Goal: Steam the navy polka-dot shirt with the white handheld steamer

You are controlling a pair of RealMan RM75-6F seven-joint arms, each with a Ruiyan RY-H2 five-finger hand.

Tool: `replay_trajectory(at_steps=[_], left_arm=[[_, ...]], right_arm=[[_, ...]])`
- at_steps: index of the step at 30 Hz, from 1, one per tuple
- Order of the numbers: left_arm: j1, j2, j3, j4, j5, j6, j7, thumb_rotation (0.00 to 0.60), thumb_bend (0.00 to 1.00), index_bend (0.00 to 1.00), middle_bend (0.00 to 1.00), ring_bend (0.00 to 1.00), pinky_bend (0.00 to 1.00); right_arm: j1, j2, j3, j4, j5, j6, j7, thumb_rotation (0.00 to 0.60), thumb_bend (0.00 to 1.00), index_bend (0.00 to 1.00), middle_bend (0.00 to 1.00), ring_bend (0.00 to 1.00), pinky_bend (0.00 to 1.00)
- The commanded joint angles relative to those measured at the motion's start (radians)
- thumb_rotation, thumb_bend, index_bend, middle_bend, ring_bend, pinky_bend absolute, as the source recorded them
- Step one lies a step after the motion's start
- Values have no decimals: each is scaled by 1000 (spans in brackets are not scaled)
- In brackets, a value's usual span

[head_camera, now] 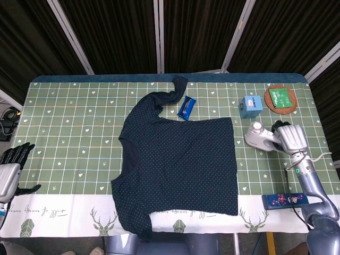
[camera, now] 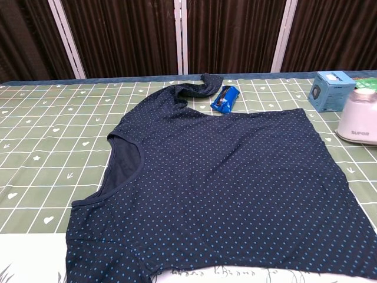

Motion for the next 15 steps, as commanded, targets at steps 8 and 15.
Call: replay_trajectory(at_steps=[8, 15], left_arm=[[2, 4, 2, -5, 8, 3, -5, 600, 0, 0, 0, 0, 0], [6, 14, 5, -12, 23, 8, -21, 600, 0, 0, 0, 0, 0]], right_arm=[[-11, 62, -7, -120, -6, -5, 24, 600, 0, 0, 0, 11, 360], [-43, 168, -43, -281, -56, 107, 35, 600, 0, 0, 0, 0, 315]])
